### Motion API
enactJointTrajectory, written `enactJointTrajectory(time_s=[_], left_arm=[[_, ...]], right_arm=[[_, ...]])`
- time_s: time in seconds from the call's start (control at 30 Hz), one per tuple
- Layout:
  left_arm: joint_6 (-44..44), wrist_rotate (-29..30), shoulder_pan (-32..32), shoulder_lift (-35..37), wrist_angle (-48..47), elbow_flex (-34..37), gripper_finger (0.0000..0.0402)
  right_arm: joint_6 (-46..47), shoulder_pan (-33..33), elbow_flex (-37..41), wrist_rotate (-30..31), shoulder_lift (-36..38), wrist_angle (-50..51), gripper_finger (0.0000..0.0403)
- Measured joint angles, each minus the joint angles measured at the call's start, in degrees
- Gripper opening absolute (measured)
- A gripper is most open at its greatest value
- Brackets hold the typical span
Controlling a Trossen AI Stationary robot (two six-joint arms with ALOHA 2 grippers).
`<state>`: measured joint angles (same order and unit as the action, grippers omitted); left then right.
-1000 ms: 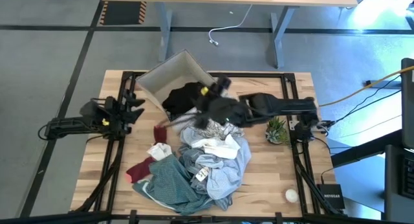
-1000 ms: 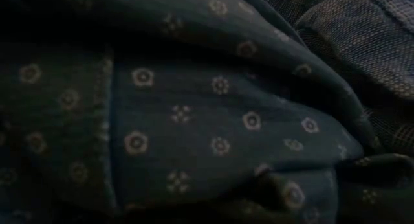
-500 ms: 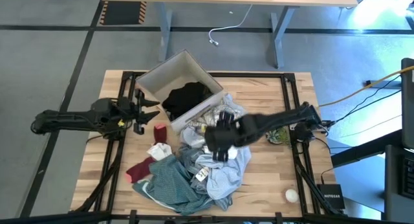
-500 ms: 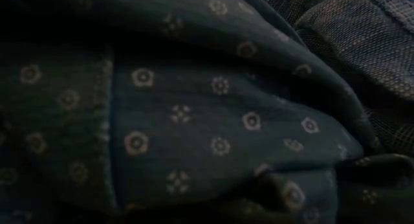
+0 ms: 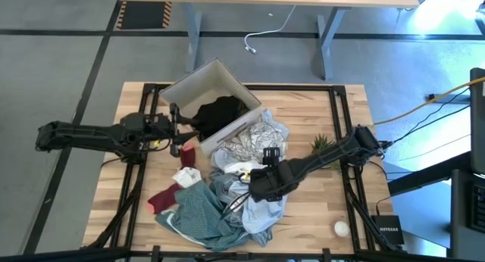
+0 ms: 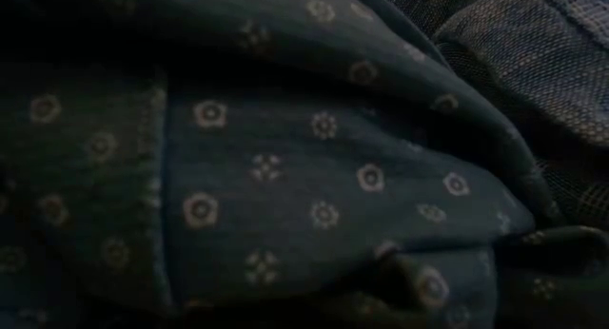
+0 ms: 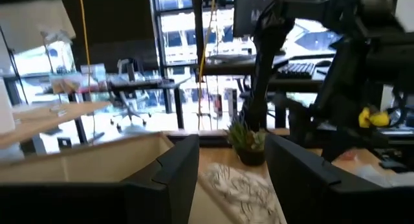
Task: Sort clothes
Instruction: Put the white underwear into the laundry organizer
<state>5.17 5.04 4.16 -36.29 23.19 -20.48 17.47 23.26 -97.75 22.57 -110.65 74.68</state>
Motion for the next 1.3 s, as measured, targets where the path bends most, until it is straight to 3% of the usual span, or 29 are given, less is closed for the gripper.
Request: enactJointTrajectory(time_s=[0.33, 0.5, 0.93, 1.07, 1.23, 1.3], left_arm=[[8.59, 1.57, 0.71, -2.6, 3.0, -2.77, 0.0171], [7.11, 1.7, 1.84, -3.39, 3.99, -2.77, 0.0171], [4.43, 1.68, 2.62, -7.29, 4.86, -2.77, 0.0171], [5.02, 1.7, 2.64, -8.09, 5.97, -2.77, 0.0171], [6.05, 2.01, 2.64, -7.99, 7.58, -2.75, 0.0171], [6.47, 2.68, 2.64, -8.01, 8.74, -2.75, 0.0171]], right_arm=[[-2.2, -3.97, 1.54, -11.76, 6.91, -9.27, 0.0246], [-3.07, -3.88, 2.62, -10.88, 7.38, -15.06, 0.0246], [-5.96, -9.64, 24.83, -12.04, 7.25, -35.21, 0.0239], [-8.83, -9.92, 26.26, -10.16, 7.25, -37.22, 0.0188], [-12.03, -9.74, 24.88, -4.71, 7.25, -35.35, 0.0047], [-12.66, -9.72, 23.04, -4.31, 7.25, -34.0, 0.0021]])
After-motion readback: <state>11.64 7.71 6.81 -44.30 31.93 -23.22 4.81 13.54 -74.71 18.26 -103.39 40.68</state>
